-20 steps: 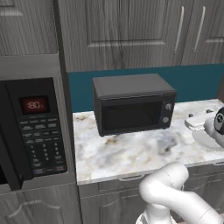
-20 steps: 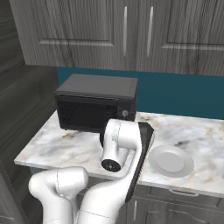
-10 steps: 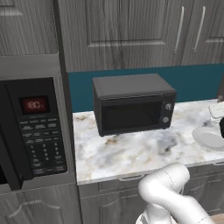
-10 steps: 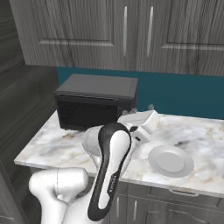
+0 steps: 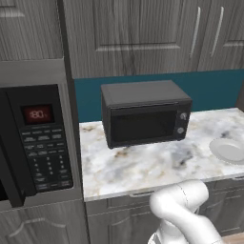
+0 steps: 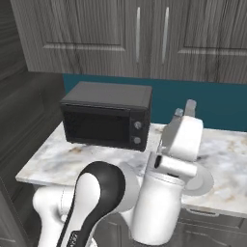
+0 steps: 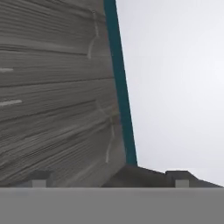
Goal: Pull the toaster oven rack outwards. Pick up the baguette from the plate and place it on the toaster oven rack. Close the toaster oven door fully and set the temperature to the lowest setting.
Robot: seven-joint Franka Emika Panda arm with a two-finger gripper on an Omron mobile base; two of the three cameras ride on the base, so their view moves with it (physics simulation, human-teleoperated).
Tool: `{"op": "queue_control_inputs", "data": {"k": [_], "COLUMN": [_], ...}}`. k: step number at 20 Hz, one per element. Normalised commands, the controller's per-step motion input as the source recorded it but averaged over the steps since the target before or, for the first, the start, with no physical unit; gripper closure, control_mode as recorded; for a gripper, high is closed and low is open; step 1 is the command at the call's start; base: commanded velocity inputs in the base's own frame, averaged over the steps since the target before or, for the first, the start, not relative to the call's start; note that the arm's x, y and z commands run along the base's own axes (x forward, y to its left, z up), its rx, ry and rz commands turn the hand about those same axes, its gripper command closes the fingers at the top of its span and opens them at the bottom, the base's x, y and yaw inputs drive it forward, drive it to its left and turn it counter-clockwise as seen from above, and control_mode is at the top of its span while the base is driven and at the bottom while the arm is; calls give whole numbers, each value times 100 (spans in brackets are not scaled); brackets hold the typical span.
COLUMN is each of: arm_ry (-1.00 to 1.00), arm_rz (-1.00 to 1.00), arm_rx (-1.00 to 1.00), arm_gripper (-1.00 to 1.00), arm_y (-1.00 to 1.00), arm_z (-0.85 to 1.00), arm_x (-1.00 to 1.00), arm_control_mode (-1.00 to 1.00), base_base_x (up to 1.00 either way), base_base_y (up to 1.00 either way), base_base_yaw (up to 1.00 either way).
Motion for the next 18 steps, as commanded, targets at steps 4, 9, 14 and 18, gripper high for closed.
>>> {"op": "queue_control_inputs", "data": {"k": [4,9,14,18], "arm_ry": [-56,-33,4,34], "arm_rz": [-22,-5,13,24], "arm_rx": [-13,4,33,59], "arm_gripper": [-100,-100,-100,-100], "arm_y": [49,100,100,99], "arm_z": [100,96,27,4], "arm_x": [0,0,32,29], "arm_control_mode": [-100,-100,-100,-100], "base_base_x": [0,0,0,0], "base_base_y": [0,0,0,0], "base_base_yaw": [0,0,0,0]}}
